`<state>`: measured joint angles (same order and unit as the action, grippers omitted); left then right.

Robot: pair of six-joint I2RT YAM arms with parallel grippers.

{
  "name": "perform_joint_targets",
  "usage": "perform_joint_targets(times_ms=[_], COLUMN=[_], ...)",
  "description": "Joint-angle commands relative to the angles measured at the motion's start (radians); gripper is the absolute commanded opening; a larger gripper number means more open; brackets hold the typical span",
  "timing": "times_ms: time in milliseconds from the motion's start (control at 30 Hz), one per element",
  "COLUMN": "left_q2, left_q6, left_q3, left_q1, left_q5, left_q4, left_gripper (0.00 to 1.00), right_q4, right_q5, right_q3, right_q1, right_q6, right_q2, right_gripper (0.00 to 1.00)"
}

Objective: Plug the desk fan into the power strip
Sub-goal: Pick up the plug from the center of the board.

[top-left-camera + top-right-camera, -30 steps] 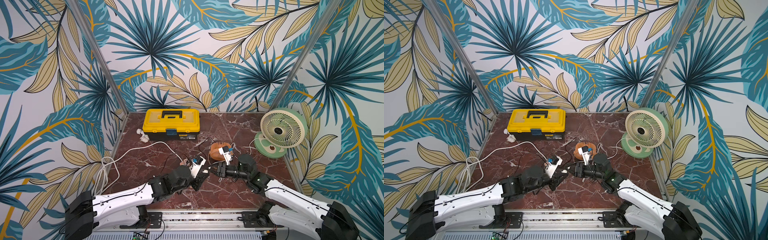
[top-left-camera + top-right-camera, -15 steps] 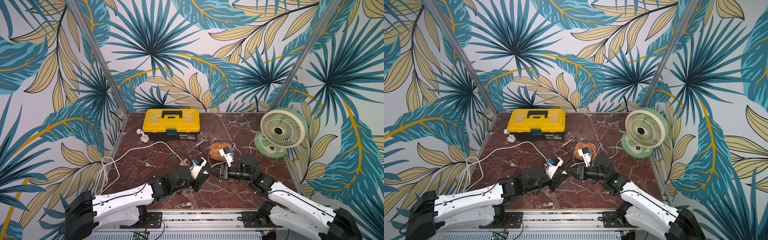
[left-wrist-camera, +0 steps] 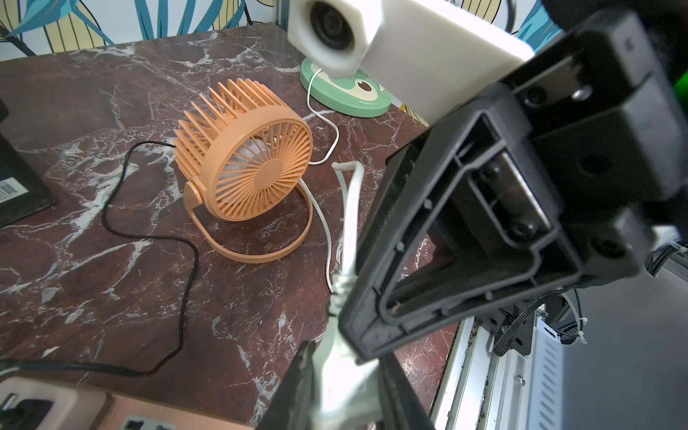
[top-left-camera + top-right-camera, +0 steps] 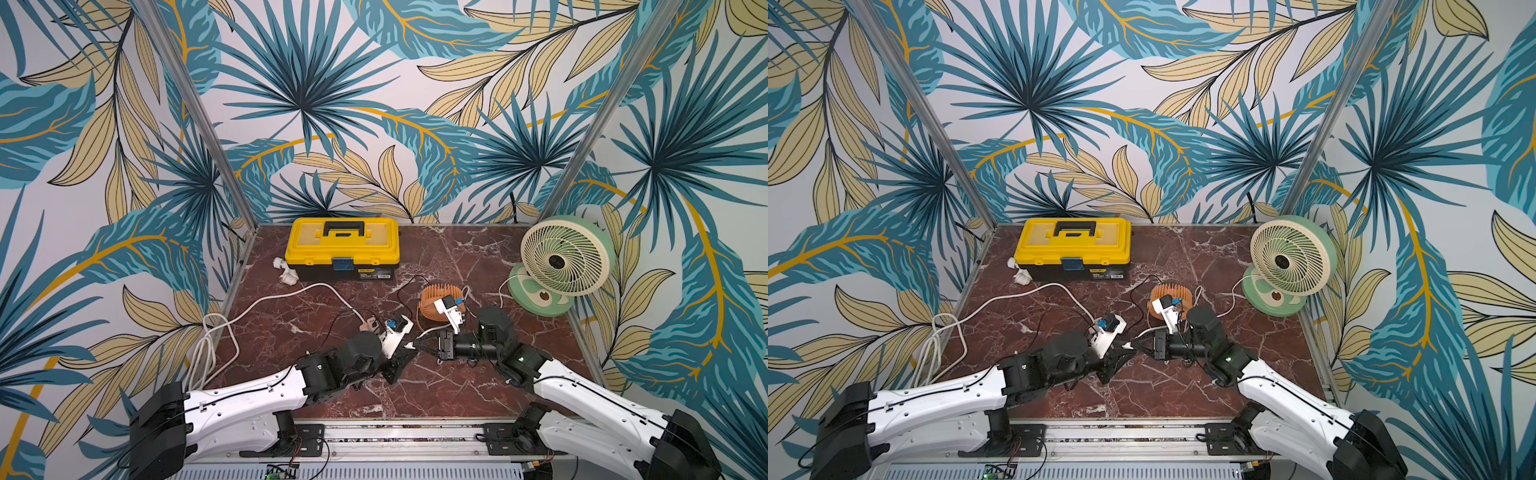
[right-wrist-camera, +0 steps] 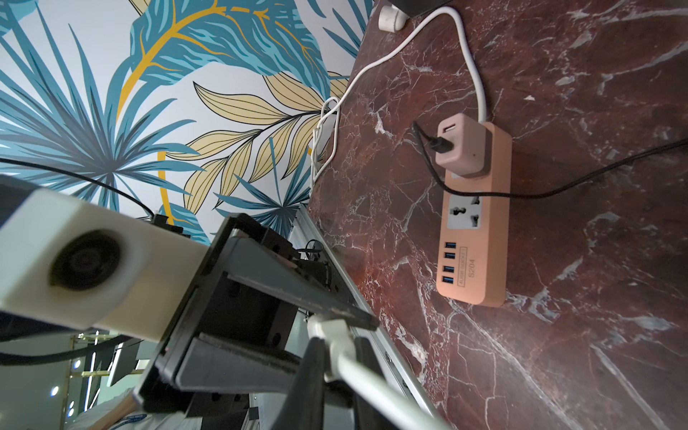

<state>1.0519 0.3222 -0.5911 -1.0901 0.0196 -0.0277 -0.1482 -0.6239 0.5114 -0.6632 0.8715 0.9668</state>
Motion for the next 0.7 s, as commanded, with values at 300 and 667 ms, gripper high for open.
perform_joint_targets(times_ms=[300,667], left_q2=[-0.114,-0.294], left_q6=[0.047,0.419], left_q3=[0.005,0.141], left_q1=[-0.004,-0.003], left_q5=[0.156,0.358], left_q4=[0.065,0.302], left_gripper=[0.84,0.74], right_q4=[0.03,0.26], right_q5=[0.081,0.499], right_q3=[-0.011,0.074], right_q1=[-0.006,-0.128], right_q6=[-0.042,-0.206], right_q2=[-0.062,-0.092], right_gripper=[0.0,0.0])
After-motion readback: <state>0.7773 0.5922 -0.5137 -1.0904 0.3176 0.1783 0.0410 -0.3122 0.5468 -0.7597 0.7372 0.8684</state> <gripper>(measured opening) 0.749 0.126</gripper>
